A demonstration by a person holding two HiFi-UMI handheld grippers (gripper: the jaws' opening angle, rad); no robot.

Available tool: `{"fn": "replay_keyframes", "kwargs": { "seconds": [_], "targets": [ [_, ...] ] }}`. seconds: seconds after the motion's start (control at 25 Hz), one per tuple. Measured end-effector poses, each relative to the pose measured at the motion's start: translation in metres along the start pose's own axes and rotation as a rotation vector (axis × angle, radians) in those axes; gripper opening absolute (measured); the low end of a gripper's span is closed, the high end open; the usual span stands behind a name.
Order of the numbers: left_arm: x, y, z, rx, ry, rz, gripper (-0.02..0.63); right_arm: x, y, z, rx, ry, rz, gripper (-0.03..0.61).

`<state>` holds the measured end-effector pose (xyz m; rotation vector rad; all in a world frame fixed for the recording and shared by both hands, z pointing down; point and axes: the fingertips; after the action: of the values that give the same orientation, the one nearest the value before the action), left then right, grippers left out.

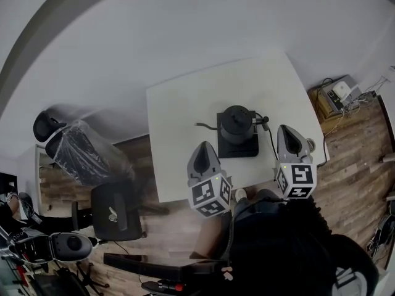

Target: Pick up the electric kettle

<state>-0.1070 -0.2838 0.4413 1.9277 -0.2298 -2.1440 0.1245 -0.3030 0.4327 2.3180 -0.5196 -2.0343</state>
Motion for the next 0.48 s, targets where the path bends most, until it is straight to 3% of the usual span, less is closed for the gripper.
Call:
{"fn": "replay_keyframes", "kwargs": {
  "seconds": [0.2, 0.36, 0.48],
  "targets": [
    [-0.003, -0.001, 0.019, 0.060, -0.014, 0.007, 0.000, -0.004, 0.017, 0.005, 0.046, -0.014, 0.022, 0.002],
    [-0.003, 0.003, 0.026, 0.100, -0.079, -0.028, 0.000, -0.003, 0.032, 0.001, 0.097, -0.030, 0.036, 0.002],
    [-0.012, 0.006, 0.030, 0.109, -0.100, 0.011, 0.000, -0.008, 0.037, -0.007, 0.100, -0.042, 0.058, 0.002]
  ]
}}
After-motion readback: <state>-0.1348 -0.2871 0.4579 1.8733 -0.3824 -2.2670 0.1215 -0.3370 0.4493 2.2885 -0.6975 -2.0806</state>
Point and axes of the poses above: the fingertips, and each gripper's own axes: y forward along the fingers, z to its left, x out of its top, and after that the axes turned 8 degrees about y, right-handed
